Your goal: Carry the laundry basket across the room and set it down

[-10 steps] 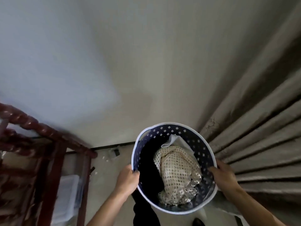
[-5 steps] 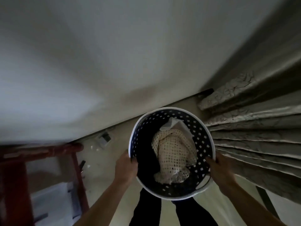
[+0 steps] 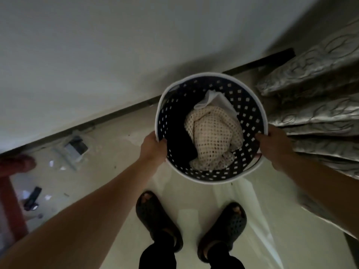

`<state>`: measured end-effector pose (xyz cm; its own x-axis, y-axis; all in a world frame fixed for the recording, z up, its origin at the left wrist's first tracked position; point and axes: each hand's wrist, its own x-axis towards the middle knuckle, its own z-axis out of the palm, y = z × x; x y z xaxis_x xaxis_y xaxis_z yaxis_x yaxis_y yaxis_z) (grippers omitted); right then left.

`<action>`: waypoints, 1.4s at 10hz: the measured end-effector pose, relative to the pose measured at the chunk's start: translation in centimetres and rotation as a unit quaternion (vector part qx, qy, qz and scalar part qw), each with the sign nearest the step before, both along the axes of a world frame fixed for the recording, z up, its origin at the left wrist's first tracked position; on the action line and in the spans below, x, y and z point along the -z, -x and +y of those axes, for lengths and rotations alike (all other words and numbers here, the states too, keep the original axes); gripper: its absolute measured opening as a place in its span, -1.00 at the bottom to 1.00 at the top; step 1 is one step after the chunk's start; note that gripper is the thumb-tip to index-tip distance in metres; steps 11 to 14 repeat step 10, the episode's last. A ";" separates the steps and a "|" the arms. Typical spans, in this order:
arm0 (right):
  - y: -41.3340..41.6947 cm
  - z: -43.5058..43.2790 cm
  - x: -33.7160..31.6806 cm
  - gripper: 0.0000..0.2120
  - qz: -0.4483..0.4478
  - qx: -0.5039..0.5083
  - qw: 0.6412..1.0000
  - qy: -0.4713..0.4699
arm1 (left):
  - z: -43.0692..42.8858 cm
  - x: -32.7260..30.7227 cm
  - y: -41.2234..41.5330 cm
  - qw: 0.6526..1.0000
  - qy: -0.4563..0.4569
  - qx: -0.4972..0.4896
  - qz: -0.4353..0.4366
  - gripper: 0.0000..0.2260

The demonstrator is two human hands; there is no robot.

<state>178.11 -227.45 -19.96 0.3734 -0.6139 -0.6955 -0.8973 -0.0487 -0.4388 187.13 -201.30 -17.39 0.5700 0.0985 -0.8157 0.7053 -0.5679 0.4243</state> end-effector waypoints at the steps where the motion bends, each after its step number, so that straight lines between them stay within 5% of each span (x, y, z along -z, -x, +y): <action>1: -1.0 -0.4 4.0 -0.61 -0.007 0.014 1.000 -0.002 | -0.6 3.7 -1.4 1.000 0.013 -0.014 0.016 -0.63; 4: -1.5 0.0 6.4 -0.64 -0.013 -0.017 0.999 0.043 | -0.6 6.5 -1.7 0.999 -0.012 0.023 -0.027 -0.61; 7: -3.1 -0.9 2.3 -0.68 0.059 -0.004 0.996 -0.067 | -0.4 3.7 -3.0 0.999 -0.017 0.006 0.051 -0.79; 8: -2.3 -1.0 0.0 -0.64 0.065 0.002 0.993 -0.103 | 0.4 1.7 -2.5 0.997 -0.021 0.006 0.069 -0.66; 10: -1.5 -0.8 -6.6 -0.77 -0.023 -0.021 0.995 -0.099 | 1.0 -4.1 -0.2 0.996 -0.030 0.050 0.065 -0.84; 14: -1.5 -0.8 -6.6 -0.77 -0.023 -0.021 0.995 -0.099 | 1.0 -4.1 -0.2 0.996 -0.030 0.050 0.065 -0.84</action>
